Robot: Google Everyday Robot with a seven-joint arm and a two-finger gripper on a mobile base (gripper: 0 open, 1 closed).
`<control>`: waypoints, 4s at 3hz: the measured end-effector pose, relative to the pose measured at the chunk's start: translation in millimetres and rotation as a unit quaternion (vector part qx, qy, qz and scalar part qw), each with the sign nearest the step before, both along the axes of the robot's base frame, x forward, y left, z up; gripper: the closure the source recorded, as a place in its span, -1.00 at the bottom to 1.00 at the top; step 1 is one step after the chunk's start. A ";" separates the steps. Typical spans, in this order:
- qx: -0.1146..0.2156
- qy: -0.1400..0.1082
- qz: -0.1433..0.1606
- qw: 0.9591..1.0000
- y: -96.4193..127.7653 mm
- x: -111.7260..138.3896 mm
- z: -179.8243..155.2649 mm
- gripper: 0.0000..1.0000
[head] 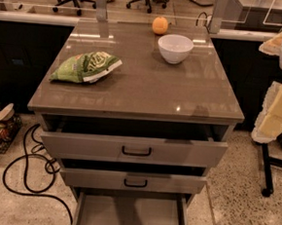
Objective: Place green jalapeno chip bag into bottom drawer
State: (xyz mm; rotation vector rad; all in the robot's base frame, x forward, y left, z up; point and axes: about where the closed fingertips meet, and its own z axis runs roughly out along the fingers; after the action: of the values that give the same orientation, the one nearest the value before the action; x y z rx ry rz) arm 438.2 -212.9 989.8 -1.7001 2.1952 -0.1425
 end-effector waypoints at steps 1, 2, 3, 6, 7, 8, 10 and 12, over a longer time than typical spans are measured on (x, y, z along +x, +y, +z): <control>0.001 -0.002 0.000 1.000 0.4 0.5 0.7 -1.00; 0.054 -0.018 -0.003 0.998 17.7 27.7 -8.0 -1.00; 0.161 -0.046 0.008 0.986 69.9 78.0 -18.9 -1.00; 0.308 -0.177 0.014 0.935 163.7 159.9 20.8 -1.00; 0.308 -0.177 0.014 0.935 164.0 159.8 20.9 -1.00; 0.302 -0.180 0.019 0.936 172.0 170.6 19.4 -1.00; 0.295 -0.170 0.044 0.939 233.0 250.8 -16.9 -1.00; 0.353 -0.099 0.074 0.927 315.6 294.1 -87.0 -1.00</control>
Offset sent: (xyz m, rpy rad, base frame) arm 0.1018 0.0593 -0.0287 0.3909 -0.1117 -0.0191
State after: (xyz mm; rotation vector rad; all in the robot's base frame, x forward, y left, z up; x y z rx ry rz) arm 732.3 102.7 902.7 -1.3469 1.6630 0.4465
